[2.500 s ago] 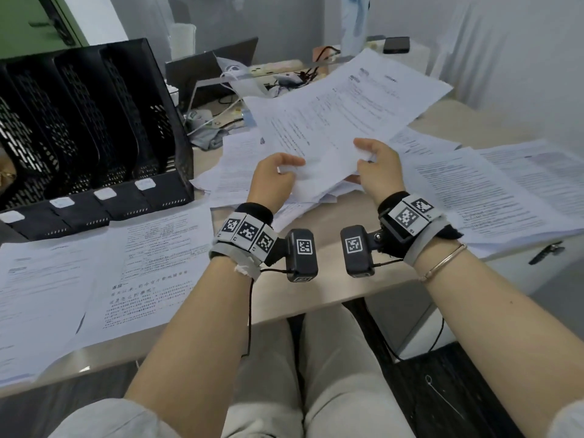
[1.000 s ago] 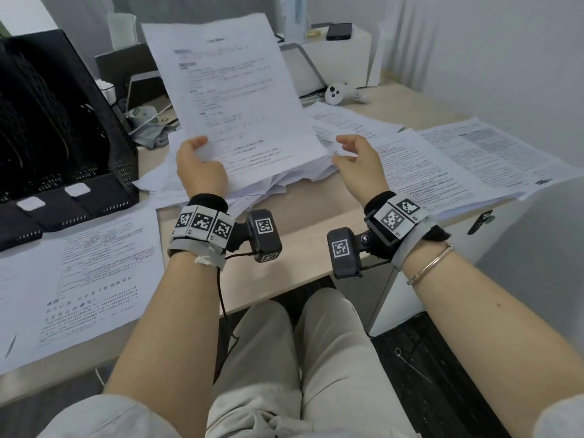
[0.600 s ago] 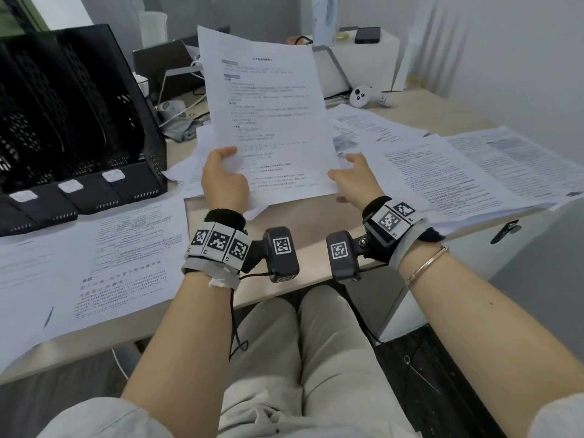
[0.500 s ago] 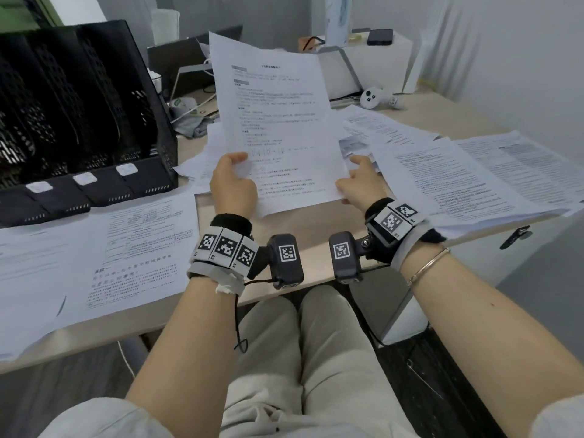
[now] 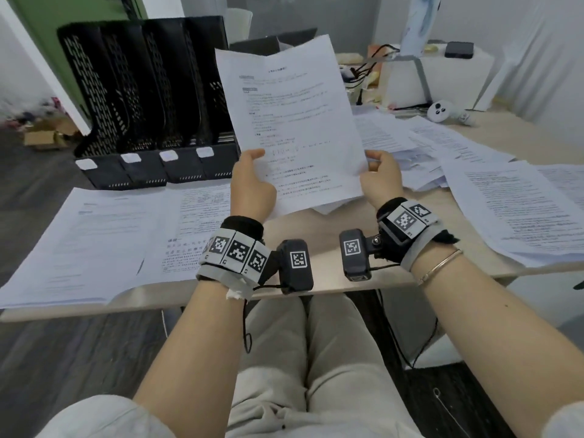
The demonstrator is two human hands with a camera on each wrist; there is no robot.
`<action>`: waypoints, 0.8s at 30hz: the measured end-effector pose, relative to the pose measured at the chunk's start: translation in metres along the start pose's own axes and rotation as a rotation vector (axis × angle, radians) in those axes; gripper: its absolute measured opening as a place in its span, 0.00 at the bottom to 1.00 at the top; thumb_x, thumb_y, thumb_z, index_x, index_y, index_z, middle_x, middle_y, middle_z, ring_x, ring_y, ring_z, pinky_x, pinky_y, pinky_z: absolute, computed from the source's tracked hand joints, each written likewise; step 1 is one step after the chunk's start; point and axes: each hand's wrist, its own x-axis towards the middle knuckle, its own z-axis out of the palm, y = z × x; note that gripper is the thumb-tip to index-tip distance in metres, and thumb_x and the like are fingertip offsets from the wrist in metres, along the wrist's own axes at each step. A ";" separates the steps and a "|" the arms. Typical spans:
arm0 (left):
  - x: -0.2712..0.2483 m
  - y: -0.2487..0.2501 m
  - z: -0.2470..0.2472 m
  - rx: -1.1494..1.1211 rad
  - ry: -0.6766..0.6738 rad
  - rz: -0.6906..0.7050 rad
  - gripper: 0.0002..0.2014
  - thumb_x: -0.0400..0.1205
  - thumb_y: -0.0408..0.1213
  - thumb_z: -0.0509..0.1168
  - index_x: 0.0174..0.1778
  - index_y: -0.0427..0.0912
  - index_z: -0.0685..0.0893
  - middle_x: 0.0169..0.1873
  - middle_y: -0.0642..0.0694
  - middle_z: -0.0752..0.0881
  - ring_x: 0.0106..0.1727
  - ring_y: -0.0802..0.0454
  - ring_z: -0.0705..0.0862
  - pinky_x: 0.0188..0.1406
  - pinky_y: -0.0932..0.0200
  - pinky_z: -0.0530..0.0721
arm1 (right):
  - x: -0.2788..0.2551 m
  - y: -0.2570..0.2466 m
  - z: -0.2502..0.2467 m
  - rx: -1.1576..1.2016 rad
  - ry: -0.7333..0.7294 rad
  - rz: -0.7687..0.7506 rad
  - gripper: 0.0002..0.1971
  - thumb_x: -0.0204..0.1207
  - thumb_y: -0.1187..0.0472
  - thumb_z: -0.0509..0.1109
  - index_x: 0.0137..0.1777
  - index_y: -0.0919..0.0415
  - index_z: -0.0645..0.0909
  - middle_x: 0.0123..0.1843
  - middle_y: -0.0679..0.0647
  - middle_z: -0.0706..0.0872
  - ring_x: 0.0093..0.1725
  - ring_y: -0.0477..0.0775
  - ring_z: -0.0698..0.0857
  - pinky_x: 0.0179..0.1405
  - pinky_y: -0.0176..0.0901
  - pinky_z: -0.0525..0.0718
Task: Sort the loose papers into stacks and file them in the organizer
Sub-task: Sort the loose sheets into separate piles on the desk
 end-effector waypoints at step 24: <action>0.003 -0.073 -0.175 0.129 0.457 -0.205 0.20 0.74 0.20 0.51 0.52 0.42 0.83 0.57 0.48 0.80 0.60 0.50 0.78 0.59 0.57 0.78 | -0.064 -0.086 0.151 0.044 -0.509 -0.249 0.21 0.75 0.75 0.62 0.66 0.58 0.78 0.49 0.58 0.82 0.46 0.50 0.81 0.43 0.41 0.82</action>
